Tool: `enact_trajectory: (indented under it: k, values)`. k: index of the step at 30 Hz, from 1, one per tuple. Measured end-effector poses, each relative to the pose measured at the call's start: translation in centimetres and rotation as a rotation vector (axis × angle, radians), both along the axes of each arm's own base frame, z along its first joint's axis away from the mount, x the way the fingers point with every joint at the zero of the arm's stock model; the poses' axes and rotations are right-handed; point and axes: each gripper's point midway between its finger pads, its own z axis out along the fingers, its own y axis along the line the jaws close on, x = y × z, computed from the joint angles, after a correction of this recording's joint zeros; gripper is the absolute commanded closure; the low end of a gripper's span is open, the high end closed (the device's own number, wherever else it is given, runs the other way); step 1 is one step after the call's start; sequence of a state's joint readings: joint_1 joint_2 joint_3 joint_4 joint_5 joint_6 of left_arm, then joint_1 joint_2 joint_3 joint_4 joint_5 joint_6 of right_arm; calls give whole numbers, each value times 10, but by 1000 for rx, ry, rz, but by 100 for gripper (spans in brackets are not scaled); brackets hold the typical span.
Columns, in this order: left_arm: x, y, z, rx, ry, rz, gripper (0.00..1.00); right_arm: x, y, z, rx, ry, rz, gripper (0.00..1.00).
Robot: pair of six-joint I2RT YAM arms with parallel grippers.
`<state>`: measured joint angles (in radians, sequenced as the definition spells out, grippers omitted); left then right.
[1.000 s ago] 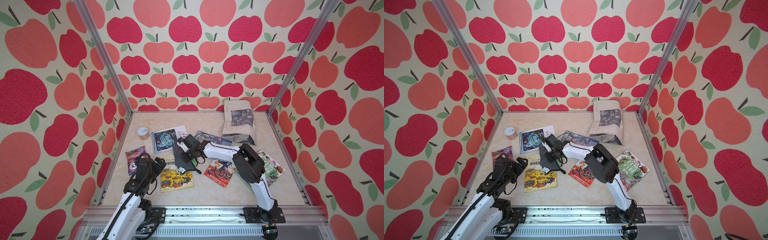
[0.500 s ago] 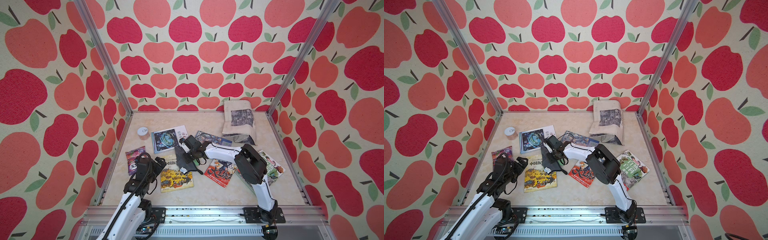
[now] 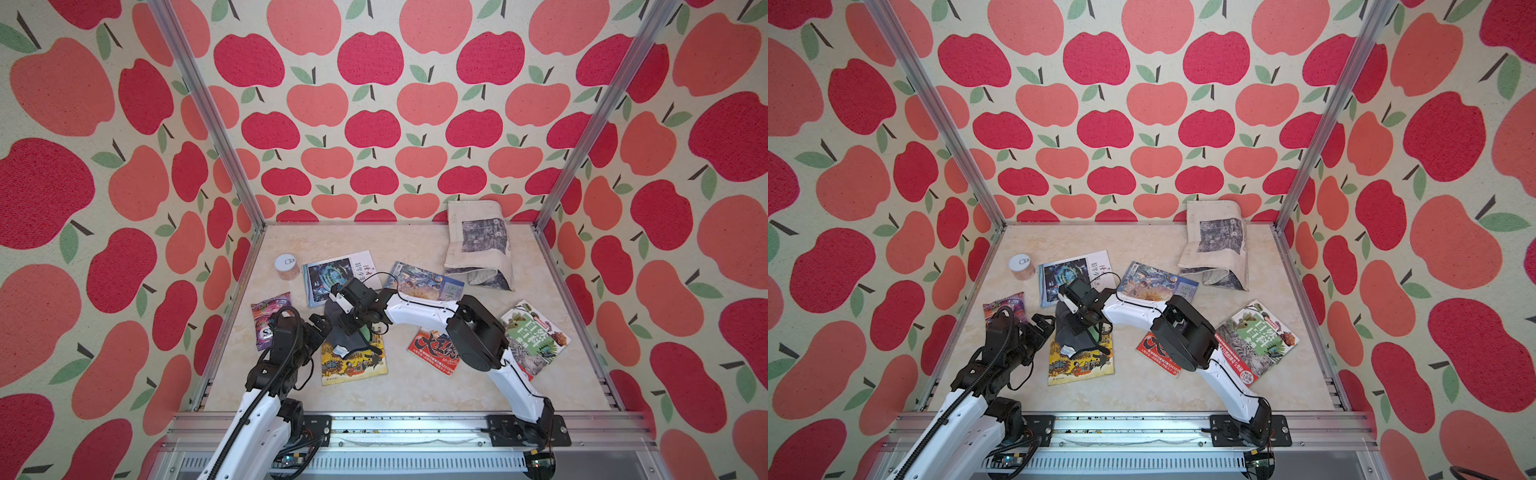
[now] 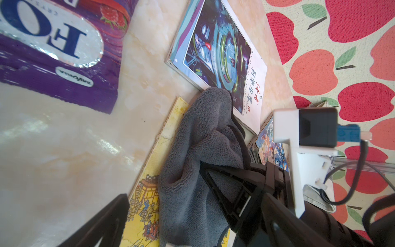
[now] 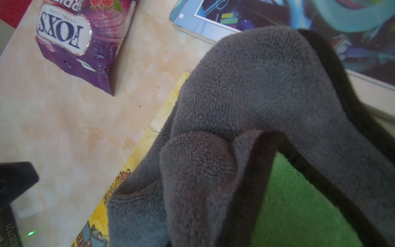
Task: Wipe the cover of the book
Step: Wipe the dirt from the cover of the book.
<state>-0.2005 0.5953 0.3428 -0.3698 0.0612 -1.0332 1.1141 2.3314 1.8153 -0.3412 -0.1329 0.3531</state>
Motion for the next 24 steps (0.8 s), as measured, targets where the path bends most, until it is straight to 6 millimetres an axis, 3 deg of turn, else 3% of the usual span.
enact_trajectory:
  k: [5, 13, 17, 24]
  values:
    - [0, 4, -1, 12, 3, 16, 1, -10, 21, -1, 30, 26, 22, 100]
    - [1, 6, 3, 16, -15, 25, 1, -16, 25, -2, 39, 55, 25, 100]
    - [0, 5, 3, 11, -14, 18, 1, -25, 18, -3, 51, 52, 31, 100]
    - [0, 5, -1, 15, 1, 18, 1, -37, -14, -4, 39, 64, 15, 100]
